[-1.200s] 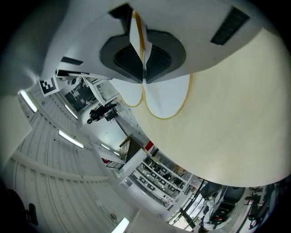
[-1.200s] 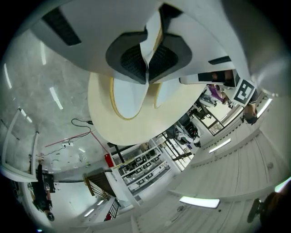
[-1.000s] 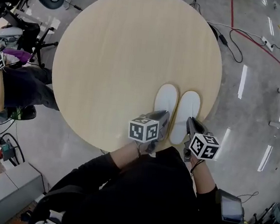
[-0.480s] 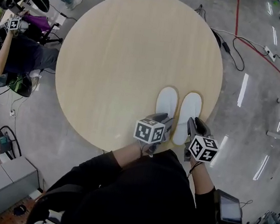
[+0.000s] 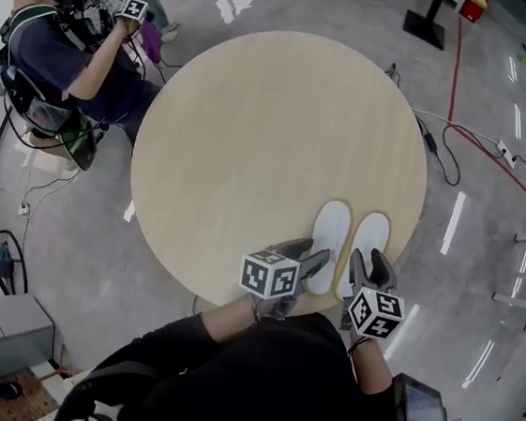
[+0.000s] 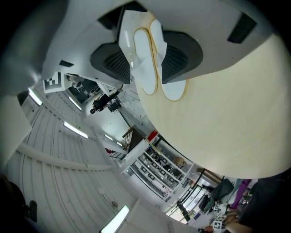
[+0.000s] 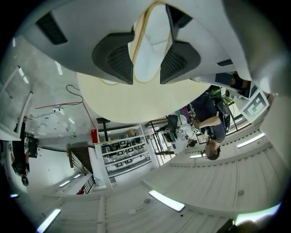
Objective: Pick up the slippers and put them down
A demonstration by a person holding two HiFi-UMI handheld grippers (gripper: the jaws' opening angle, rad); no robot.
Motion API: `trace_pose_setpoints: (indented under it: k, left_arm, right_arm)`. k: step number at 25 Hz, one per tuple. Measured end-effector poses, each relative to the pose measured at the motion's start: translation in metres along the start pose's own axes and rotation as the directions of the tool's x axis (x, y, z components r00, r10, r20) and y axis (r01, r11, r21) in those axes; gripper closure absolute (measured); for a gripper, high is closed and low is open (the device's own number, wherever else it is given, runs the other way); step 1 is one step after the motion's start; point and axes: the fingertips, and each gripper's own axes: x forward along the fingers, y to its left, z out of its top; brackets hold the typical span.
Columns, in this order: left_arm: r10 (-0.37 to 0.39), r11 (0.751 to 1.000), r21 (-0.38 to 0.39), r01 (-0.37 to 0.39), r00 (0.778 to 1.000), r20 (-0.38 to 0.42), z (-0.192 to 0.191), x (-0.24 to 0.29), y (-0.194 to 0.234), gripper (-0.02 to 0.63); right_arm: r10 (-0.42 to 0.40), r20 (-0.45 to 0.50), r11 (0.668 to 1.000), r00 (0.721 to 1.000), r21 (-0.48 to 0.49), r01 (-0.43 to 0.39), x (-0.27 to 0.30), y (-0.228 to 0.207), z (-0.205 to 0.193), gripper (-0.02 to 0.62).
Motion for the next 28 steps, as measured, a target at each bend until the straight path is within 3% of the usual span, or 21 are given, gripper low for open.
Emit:
trace_pose_setpoints:
  k: [7, 9, 16, 17, 20, 23, 28]
  left_arm:
    - [-0.087, 0.996, 0.009, 0.087, 0.987, 0.136, 0.026, -0.077, -0.014, 0.394]
    - [-0.109, 0.994, 0.028, 0.106, 0.982, 0.154, 0.021, -0.102, -0.015, 0.394]
    - [-0.128, 0.992, 0.052, 0.119, 0.969, 0.210, 0.002, -0.177, 0.006, 0.402]
    - [-0.125, 0.992, 0.040, 0.119, 0.967, 0.222, -0.002, -0.186, 0.012, 0.416]
    - [-0.141, 0.988, -0.020, 0.151, 0.956, 0.258, -0.020, -0.225, 0.036, 0.563]
    - [-0.177, 0.981, -0.035, 0.193, 0.946, 0.272, -0.028, -0.265, 0.061, 0.583]
    - [-0.123, 0.992, 0.058, 0.111, 0.948, 0.292, 0.013, -0.272, 0.071, 0.583]
  right_arm:
    - [0.176, 0.060, 0.984, 0.983, -0.021, -0.175, -0.013, 0.093, 0.024, 0.410]
    - [0.215, 0.065, 0.976, 0.975, -0.036, -0.213, -0.020, 0.123, 0.022, 0.454]
    - [0.267, 0.052, 0.960, 0.962, -0.104, -0.261, -0.044, 0.200, 0.004, 0.522]
    - [0.277, 0.045, 0.957, 0.960, -0.101, -0.271, -0.047, 0.209, -0.002, 0.539]
    - [0.288, 0.015, 0.956, 0.957, -0.067, -0.287, -0.059, 0.246, -0.035, 0.571]
    - [0.298, -0.006, 0.951, 0.954, -0.077, -0.298, -0.057, 0.288, -0.054, 0.578]
    - [0.331, 0.022, 0.925, 0.943, -0.205, -0.320, -0.030, 0.304, 0.000, 0.580]
